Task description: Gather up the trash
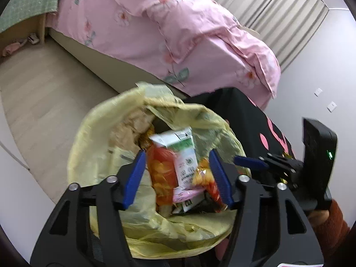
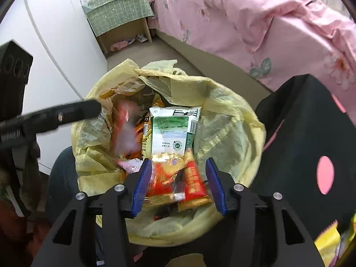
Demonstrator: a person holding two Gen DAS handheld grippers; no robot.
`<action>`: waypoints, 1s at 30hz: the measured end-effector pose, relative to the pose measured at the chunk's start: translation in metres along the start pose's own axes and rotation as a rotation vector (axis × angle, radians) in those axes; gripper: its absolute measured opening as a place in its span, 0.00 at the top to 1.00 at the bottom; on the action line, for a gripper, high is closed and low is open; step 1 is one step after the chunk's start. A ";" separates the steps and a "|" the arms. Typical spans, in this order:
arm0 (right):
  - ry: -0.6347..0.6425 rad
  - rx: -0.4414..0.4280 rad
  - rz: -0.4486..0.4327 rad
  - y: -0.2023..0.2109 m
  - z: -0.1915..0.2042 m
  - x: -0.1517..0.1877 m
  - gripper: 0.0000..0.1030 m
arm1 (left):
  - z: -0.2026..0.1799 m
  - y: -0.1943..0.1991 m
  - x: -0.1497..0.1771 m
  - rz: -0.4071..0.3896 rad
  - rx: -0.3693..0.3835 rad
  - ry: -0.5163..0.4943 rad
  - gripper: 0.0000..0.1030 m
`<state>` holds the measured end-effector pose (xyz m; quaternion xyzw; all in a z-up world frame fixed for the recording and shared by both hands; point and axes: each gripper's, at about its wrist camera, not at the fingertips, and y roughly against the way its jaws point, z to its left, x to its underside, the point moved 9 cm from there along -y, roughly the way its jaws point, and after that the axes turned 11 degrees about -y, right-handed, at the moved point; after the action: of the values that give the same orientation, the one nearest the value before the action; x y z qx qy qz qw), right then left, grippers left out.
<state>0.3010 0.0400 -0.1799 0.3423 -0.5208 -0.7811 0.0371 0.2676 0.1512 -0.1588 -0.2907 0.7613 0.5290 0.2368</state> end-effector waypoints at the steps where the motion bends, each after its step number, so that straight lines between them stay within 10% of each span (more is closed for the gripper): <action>1: 0.003 0.007 -0.013 0.004 0.001 0.000 0.53 | 0.001 0.004 -0.003 -0.013 -0.019 -0.003 0.43; 11: -0.015 0.138 -0.331 0.108 -0.028 0.017 0.52 | -0.022 0.039 -0.011 -0.135 -0.116 -0.081 0.35; 18: -0.198 0.172 -0.404 0.182 -0.093 0.084 0.45 | -0.102 0.016 0.012 -0.062 0.020 -0.209 0.34; 30: -0.452 0.471 -0.462 0.266 -0.201 0.232 0.45 | -0.255 -0.022 0.045 0.036 0.280 -0.495 0.33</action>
<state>0.1597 -0.3358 -0.1163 0.2689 -0.5903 -0.6837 -0.3345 0.2368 -0.1042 -0.1196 -0.1038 0.7510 0.4778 0.4439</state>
